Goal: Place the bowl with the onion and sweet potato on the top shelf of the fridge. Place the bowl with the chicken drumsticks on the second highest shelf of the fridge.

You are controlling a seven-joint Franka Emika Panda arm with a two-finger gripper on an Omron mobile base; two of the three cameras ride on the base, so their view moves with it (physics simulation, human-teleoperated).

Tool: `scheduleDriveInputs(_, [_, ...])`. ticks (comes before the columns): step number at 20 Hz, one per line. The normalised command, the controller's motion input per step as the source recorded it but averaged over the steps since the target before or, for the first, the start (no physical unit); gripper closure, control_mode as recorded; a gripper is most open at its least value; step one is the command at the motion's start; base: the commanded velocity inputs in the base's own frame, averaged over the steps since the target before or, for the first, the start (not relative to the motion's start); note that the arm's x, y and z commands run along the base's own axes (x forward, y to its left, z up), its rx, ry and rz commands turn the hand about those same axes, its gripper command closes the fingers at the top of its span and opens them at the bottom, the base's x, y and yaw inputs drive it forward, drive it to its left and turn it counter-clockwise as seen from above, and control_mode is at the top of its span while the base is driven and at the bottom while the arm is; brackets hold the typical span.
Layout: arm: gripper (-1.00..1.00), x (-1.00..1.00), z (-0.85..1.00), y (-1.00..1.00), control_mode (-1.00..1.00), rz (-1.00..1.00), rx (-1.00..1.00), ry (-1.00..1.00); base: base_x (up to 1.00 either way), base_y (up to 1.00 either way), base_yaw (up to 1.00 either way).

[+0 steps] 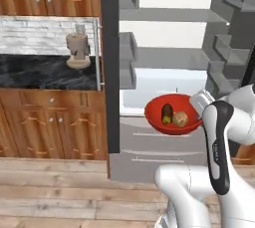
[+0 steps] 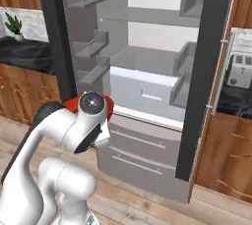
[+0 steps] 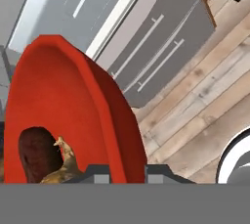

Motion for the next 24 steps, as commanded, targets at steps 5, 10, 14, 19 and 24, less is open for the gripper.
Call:
scheduleDriveInputs(5, [1.0,0.0,0.0,0.0,1.0,0.0,0.0,0.0,1.0,0.15,-0.51])
scheduleDriveInputs(10, [1.0,0.0,0.0,0.0,1.0,0.0,0.0,0.0,0.99,0.32,-0.36])
scheduleDriveInputs(14, [1.0,0.0,0.0,0.0,1.0,0.0,0.0,0.0,0.7,0.69,-0.13])
scheduleDriveInputs(19, [1.0,0.13,0.01,0.0,-1.0,-0.03,0.0,0.0,0.62,0.14,-0.04])
scheduleDriveInputs(24, [1.0,0.07,0.73,-0.19,-1.0,-0.25,-0.01,-0.23,0.0,0.0,0.0])
